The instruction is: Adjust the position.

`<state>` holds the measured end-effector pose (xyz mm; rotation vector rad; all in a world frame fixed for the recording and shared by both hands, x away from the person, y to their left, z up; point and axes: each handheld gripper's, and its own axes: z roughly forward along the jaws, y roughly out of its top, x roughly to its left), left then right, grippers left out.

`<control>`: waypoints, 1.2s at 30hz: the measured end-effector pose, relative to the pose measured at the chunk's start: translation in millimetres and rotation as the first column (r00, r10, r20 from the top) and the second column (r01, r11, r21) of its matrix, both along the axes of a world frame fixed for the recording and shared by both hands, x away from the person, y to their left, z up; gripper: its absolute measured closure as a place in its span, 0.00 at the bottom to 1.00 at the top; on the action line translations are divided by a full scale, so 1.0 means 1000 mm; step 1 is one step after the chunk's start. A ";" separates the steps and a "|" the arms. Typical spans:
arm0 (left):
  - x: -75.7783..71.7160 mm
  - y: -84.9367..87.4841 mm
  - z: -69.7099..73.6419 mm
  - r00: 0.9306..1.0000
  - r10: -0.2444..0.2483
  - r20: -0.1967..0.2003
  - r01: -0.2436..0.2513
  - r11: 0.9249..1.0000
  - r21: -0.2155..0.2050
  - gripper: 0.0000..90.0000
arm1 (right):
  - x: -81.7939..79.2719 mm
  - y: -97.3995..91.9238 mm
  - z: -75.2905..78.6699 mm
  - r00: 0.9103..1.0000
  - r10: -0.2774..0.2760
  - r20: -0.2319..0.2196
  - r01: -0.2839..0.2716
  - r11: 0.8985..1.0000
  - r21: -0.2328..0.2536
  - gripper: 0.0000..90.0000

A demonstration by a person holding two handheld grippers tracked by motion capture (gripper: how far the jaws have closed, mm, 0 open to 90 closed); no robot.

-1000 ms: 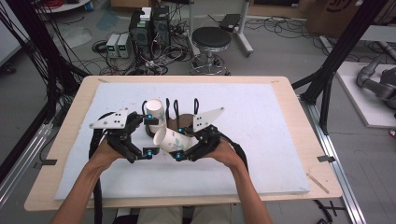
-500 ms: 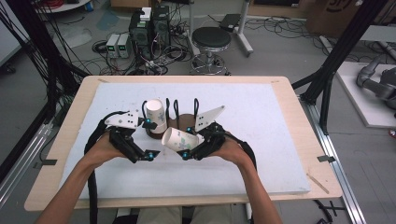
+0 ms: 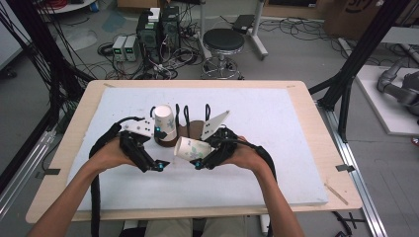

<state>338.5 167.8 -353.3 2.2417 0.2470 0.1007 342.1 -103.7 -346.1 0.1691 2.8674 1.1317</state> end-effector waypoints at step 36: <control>0.007 -0.028 0.003 0.999 -0.047 0.008 0.043 0.968 0.247 0.03 | 0.001 0.027 0.012 0.998 0.038 0.048 -0.020 0.948 -0.319 0.35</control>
